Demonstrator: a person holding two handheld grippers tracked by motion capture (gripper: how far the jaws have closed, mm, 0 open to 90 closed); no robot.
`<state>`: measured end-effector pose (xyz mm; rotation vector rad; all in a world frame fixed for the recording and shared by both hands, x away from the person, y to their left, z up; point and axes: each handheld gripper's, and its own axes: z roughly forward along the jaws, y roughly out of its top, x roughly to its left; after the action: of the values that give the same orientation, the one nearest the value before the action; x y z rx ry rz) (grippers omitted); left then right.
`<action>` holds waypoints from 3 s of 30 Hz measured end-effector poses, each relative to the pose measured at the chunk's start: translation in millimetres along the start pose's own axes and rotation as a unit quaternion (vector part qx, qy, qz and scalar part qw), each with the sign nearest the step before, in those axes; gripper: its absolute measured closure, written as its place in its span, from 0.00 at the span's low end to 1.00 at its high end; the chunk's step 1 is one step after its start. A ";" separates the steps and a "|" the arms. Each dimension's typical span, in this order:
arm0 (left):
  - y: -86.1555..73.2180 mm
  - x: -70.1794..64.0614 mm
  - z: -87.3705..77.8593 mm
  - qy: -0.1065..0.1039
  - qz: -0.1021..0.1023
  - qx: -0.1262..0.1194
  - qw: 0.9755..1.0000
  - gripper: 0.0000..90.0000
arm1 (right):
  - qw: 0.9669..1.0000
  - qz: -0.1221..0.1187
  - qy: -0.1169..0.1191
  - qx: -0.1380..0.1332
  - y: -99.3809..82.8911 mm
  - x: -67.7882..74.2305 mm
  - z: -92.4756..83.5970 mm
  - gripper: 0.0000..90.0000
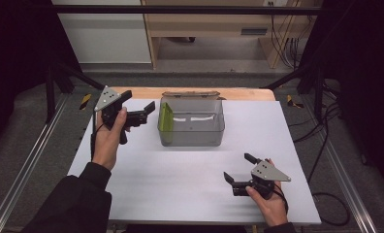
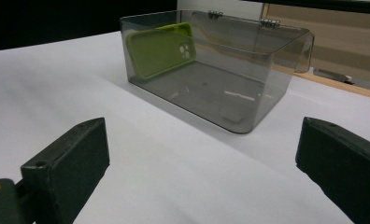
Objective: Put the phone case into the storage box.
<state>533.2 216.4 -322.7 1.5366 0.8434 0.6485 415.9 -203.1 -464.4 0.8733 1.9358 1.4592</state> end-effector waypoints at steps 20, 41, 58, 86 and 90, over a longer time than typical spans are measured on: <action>4.5 25.5 -44.5 0.010 -0.002 -0.016 1.000 0.02 | 1.000 0.001 0.004 0.000 -0.2 0.5 0.3 0.03; -16.7 28.8 -76.9 0.021 -0.004 -0.028 0.999 0.02 | 1.000 -0.002 0.002 0.006 -1.4 2.0 1.5 0.03; -47.1 23.0 -88.3 0.024 -0.002 -0.027 0.999 0.02 | 1.000 -0.012 0.001 0.007 -1.8 3.6 1.9 0.03; -83.2 9.3 -96.5 0.012 -0.004 -0.022 1.000 0.01 | 1.000 -0.011 0.007 0.011 -2.7 4.1 3.6 0.03; -89.1 10.3 -99.5 0.014 -0.005 -0.022 1.000 0.01 | 1.000 -0.012 0.008 0.011 -2.8 4.6 3.7 0.03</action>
<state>446.3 285.5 -397.7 1.4868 0.8526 0.6795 415.4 -197.9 -468.3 0.8489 1.9707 1.4377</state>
